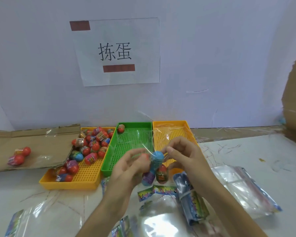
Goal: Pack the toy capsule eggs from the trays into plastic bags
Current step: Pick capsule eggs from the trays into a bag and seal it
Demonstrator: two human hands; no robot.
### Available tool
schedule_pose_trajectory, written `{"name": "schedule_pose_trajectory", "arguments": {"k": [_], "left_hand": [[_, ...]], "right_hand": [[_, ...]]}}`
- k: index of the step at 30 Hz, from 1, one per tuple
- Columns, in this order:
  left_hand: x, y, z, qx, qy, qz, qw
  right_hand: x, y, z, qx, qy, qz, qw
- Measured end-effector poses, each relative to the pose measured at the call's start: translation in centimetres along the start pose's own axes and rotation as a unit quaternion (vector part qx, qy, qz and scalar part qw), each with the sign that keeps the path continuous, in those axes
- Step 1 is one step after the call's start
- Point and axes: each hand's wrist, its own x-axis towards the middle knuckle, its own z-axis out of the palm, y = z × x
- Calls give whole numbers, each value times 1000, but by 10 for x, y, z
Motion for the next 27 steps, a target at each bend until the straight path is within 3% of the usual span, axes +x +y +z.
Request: {"name": "schedule_pose_trajectory", "arguments": {"k": [15, 21, 27], "left_hand": [[0, -5, -6, 27, 99, 87, 991], [2, -13, -4, 30, 135, 49, 989], [-1, -12, -2, -5, 92, 23, 995]], "right_hand": [[-4, 11, 11, -4, 17, -23, 1000], [0, 11, 14, 30, -22, 68, 997], [-1, 10, 15, 5, 1, 64, 998]]}}
